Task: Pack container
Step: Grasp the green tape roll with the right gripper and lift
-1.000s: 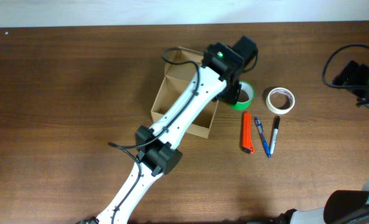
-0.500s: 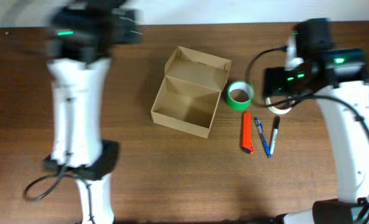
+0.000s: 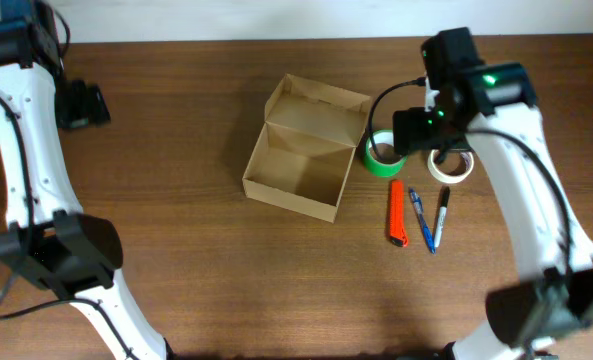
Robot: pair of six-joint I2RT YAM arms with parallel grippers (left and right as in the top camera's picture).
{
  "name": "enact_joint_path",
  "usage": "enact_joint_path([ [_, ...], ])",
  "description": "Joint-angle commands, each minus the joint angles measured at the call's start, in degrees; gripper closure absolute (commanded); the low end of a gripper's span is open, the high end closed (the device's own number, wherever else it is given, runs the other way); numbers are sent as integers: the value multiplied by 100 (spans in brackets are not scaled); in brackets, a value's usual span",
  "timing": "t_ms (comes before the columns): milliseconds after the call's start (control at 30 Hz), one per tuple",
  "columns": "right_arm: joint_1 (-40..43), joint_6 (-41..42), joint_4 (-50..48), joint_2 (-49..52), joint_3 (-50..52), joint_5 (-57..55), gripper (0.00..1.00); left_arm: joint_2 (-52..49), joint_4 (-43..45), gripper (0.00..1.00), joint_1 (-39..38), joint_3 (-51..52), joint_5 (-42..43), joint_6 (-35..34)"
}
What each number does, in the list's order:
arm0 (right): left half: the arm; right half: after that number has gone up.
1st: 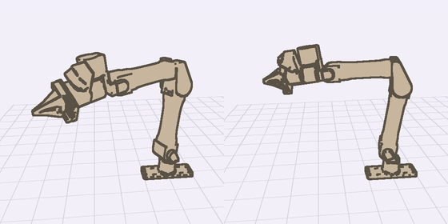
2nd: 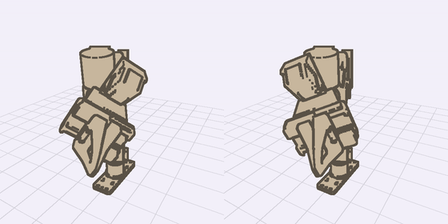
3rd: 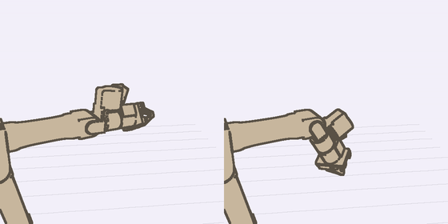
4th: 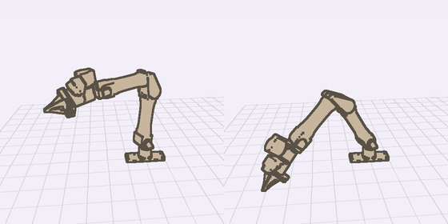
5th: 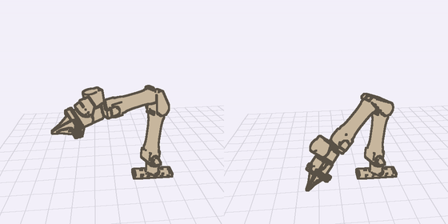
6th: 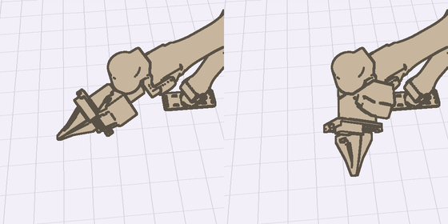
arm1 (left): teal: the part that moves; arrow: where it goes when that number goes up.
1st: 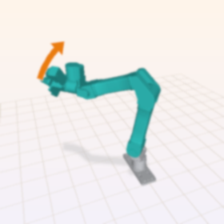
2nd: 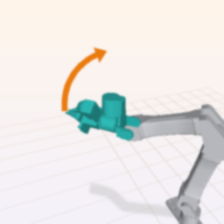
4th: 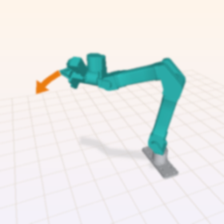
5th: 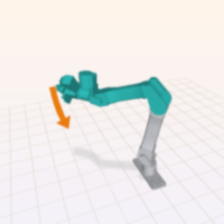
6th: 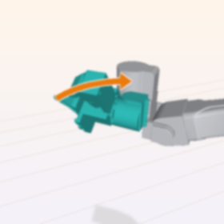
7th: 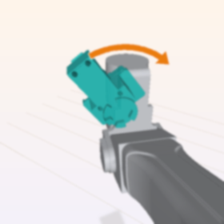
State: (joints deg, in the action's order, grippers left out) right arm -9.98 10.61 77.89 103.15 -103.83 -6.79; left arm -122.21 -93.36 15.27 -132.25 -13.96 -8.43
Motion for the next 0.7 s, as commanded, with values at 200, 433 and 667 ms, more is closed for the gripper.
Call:
enact_joint_path([
  [200, 420, 415, -590, 1609, -70, 876, 13, 31, 796, 0, 142, 1978, 111, 79],
  [433, 448, 778, -1082, 2044, -70, 1023, 13, 31, 791, 0, 142, 2175, 111, 81],
  [667, 450, 1051, -1401, 2446, -61, 970, 23, 31, 791, 0, 140, 2175, 111, 81],
])
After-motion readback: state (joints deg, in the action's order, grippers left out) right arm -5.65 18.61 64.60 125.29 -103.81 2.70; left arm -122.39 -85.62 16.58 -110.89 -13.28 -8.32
